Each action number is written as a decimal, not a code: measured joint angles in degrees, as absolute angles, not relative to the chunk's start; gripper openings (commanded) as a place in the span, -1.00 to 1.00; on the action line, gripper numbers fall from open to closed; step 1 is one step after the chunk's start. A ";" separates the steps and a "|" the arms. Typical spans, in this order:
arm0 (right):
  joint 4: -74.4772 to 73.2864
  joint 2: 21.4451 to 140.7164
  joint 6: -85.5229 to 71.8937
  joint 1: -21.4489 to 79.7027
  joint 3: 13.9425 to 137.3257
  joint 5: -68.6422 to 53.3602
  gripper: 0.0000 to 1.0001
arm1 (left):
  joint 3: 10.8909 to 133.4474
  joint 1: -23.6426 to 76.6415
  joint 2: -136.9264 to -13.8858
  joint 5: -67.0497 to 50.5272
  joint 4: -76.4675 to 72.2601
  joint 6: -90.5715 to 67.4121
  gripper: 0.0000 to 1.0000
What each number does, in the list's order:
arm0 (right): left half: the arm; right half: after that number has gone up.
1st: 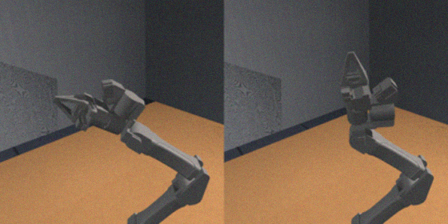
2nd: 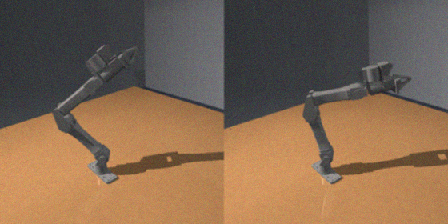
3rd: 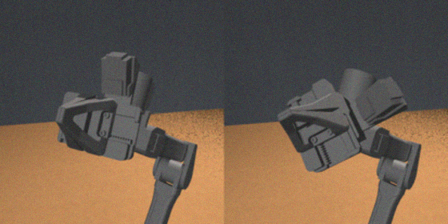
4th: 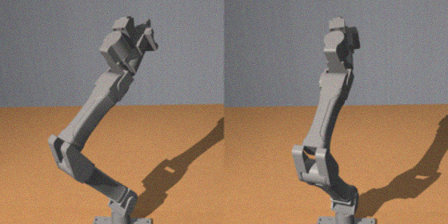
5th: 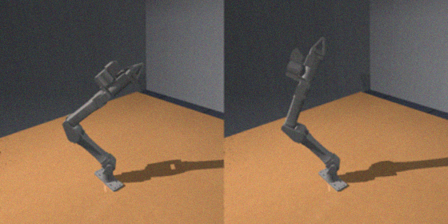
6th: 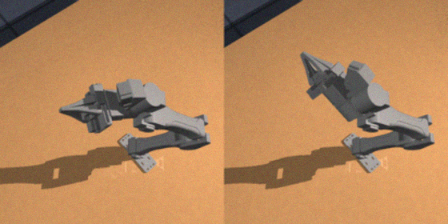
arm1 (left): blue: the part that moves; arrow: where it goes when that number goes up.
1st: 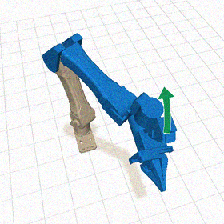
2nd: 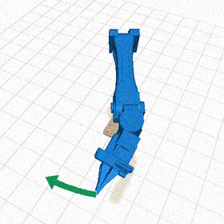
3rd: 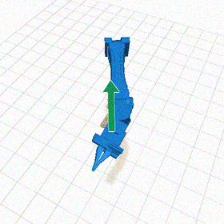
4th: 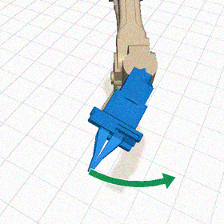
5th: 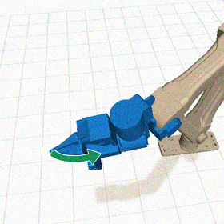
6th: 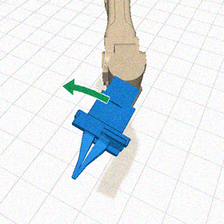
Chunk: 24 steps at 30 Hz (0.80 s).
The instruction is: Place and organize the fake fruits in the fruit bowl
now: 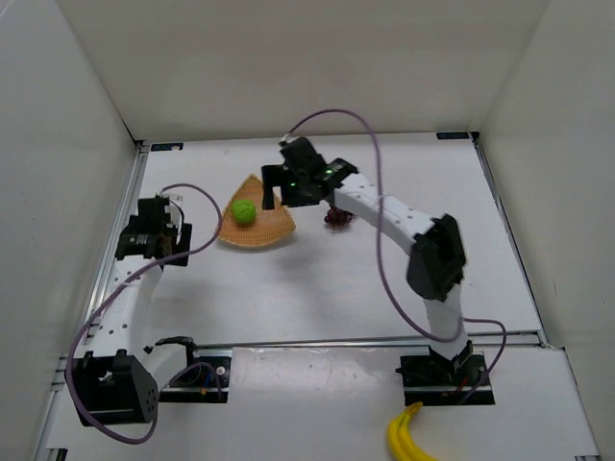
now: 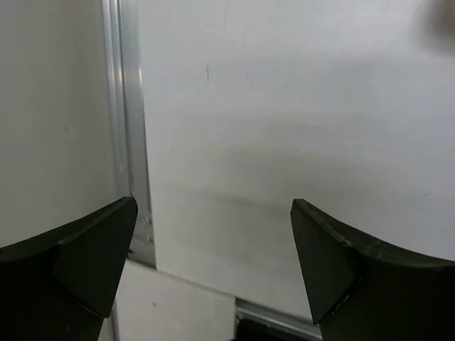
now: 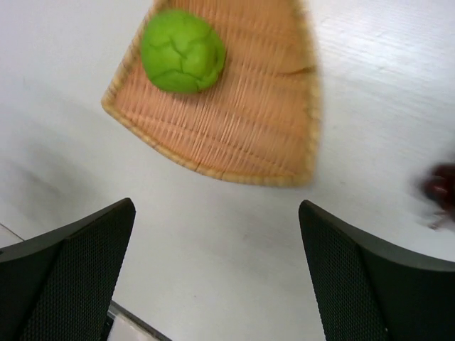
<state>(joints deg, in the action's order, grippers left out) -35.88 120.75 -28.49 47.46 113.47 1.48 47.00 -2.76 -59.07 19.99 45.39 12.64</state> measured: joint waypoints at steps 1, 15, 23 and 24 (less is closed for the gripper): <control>-35.35 116.44 -29.02 46.35 110.02 2.57 1.00 | 50.28 -2.39 -60.36 18.96 45.63 13.76 1.00; -38.30 70.43 -35.99 7.01 64.40 15.51 1.00 | 103.98 27.27 -102.21 10.41 47.09 19.27 1.00; -40.66 59.00 -32.51 -5.91 58.96 16.19 1.00 | 127.94 37.95 -129.01 -0.93 48.84 14.33 1.00; -40.75 58.04 -31.81 -7.09 58.46 16.16 1.00 | 129.23 38.48 -130.85 -2.13 48.49 13.67 1.00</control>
<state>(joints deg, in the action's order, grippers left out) -40.75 58.04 -31.81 -7.09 58.46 16.16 129.23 38.48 -130.85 -2.13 48.49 13.67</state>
